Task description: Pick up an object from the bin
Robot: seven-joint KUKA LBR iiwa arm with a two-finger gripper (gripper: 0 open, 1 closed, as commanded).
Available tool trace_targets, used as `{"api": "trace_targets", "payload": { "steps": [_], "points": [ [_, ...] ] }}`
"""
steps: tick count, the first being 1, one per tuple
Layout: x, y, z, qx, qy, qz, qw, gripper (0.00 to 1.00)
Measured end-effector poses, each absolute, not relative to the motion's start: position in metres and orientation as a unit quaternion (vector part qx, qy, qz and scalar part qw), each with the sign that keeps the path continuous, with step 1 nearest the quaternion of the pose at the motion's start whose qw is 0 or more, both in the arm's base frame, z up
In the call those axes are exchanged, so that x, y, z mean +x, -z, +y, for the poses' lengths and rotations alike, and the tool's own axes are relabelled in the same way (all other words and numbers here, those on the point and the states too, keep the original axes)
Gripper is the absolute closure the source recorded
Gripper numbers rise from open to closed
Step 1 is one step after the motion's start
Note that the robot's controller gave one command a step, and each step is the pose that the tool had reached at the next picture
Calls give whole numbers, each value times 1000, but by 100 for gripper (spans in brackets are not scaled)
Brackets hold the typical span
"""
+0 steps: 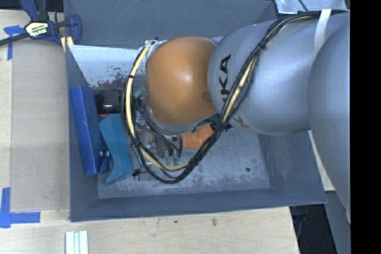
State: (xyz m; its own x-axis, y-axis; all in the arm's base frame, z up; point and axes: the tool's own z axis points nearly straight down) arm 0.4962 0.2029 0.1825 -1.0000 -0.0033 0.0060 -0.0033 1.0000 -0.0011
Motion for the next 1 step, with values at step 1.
{"api": "trace_targets", "payload": {
  "steps": [1],
  "points": [
    [498,-187,202,0,1,-1000,-1,0]
  ]
}}
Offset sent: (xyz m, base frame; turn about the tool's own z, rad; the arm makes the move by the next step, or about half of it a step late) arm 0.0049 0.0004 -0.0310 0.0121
